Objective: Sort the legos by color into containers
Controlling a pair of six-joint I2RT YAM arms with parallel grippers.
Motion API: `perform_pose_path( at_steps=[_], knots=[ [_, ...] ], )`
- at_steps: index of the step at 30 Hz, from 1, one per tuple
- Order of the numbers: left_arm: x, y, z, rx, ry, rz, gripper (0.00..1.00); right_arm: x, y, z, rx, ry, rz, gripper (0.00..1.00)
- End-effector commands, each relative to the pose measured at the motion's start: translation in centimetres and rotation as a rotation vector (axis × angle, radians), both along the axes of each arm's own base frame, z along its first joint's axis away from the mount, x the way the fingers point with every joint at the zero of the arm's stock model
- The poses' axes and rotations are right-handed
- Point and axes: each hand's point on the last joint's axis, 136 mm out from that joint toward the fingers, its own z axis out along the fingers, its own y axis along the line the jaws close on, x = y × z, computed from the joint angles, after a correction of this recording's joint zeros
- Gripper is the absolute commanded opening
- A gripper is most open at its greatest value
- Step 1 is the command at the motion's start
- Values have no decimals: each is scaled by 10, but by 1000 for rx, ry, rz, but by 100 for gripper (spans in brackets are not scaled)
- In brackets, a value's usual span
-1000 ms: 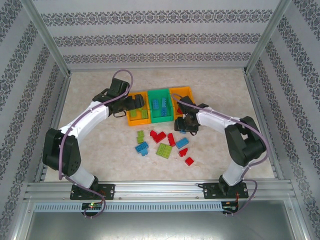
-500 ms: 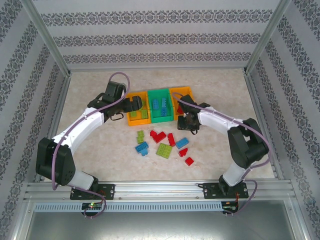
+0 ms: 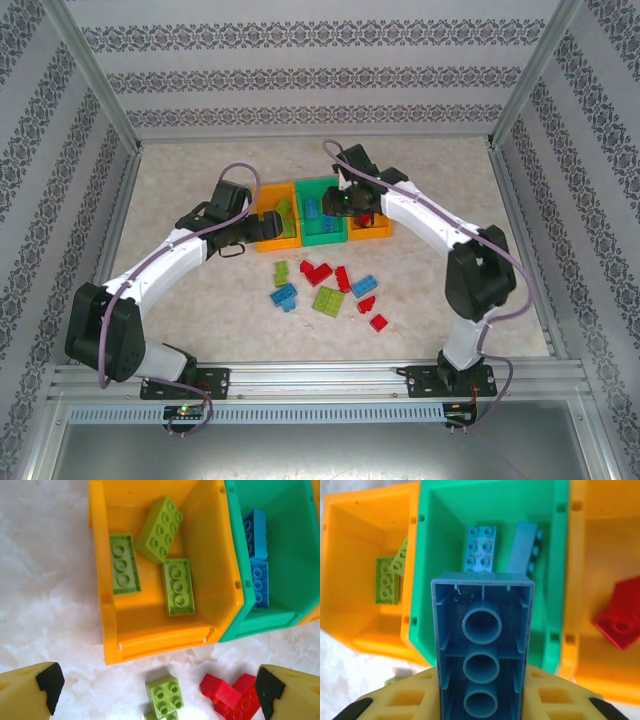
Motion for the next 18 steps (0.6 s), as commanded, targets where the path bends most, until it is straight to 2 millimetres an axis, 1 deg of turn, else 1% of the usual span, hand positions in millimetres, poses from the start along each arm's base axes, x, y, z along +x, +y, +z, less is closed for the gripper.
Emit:
perform_pose_path(
  at_steps=[1, 4, 6, 10, 14, 16, 18],
  knots=[
    [-20, -4, -8, 27, 25, -30, 100, 12, 13, -20, -9, 40, 39, 33],
    [-35, -5, -23, 39, 84, -24, 100, 23, 16, -32, -17, 60, 23, 36],
    [-43, -6, -32, 44, 132, -9, 100, 27, 17, -36, -17, 65, 19, 39],
    [-57, -17, -49, 39, 217, 20, 97, 32, 20, -44, -23, 79, 20, 45],
    [-62, -27, -62, 53, 301, 57, 94, 33, 20, -50, -29, 90, 17, 51],
    [-60, -31, -68, 52, 338, 72, 91, 32, 18, -49, -27, 89, 14, 56],
    [-58, -36, -73, 48, 369, 79, 86, 30, 18, -43, -19, 80, 17, 58]
  ],
)
